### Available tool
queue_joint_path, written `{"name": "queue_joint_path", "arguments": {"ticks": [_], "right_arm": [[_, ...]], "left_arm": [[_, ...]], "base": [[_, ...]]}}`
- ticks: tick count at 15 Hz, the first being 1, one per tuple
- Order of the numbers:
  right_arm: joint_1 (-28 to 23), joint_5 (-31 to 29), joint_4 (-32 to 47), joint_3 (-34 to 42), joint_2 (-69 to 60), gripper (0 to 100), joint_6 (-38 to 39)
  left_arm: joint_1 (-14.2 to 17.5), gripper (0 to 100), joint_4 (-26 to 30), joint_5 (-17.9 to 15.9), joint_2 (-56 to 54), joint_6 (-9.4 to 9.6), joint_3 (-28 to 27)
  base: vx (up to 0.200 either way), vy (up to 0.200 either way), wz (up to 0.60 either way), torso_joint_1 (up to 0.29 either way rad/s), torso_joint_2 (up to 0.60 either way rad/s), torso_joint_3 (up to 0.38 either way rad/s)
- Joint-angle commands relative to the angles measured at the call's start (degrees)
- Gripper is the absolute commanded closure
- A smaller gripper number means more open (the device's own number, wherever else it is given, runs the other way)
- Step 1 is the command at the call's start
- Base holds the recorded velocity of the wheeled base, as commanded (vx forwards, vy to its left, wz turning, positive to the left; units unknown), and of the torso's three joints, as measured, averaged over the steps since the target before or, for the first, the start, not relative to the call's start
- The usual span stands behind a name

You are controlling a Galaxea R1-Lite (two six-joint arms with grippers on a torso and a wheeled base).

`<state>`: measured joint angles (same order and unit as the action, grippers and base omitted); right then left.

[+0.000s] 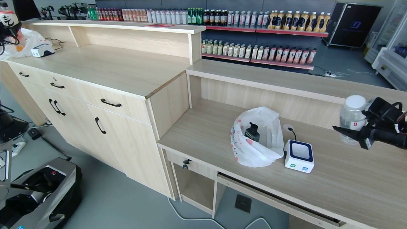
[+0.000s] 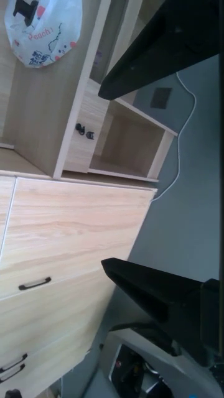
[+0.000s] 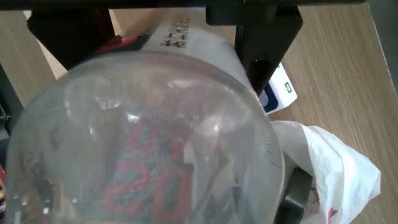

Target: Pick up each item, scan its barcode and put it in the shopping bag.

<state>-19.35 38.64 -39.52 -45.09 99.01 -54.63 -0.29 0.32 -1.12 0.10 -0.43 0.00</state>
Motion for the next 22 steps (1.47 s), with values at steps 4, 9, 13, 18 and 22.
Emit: {"name": "queue_joint_path", "arguments": {"ticks": [4,9,13,18,22], "right_arm": [[1.24,3.19,-6.18,-0.26,9.01,100,-2.24],[3.44,6.97,-10.40,-5.00,14.10,100,-2.24],[2.03,9.34,-10.49,-8.70,17.88,100,-2.59],[2.03,12.60,-10.49,-8.70,19.38,100,-5.40],[2.03,15.41,-10.31,-10.37,20.43,100,-10.41]], "left_arm": [[0.03,0,-0.05,-0.02,-0.01,-0.01,0.00],[0.03,0,-0.05,-0.02,-0.01,-0.01,0.00],[0.03,0,-0.05,-0.02,-0.01,-0.01,0.00],[0.03,0,-0.05,-0.02,-0.01,-0.01,0.00],[0.03,0,-0.05,-0.02,-0.01,-0.01,0.00]], "base": [[0.000,0.000,0.00,0.000,0.00,0.000],[0.000,0.000,0.00,0.000,0.00,0.000],[0.000,0.000,0.00,0.000,0.00,0.000],[0.000,0.000,0.00,0.000,0.00,0.000],[0.000,0.000,0.00,0.000,0.00,0.000]]}}
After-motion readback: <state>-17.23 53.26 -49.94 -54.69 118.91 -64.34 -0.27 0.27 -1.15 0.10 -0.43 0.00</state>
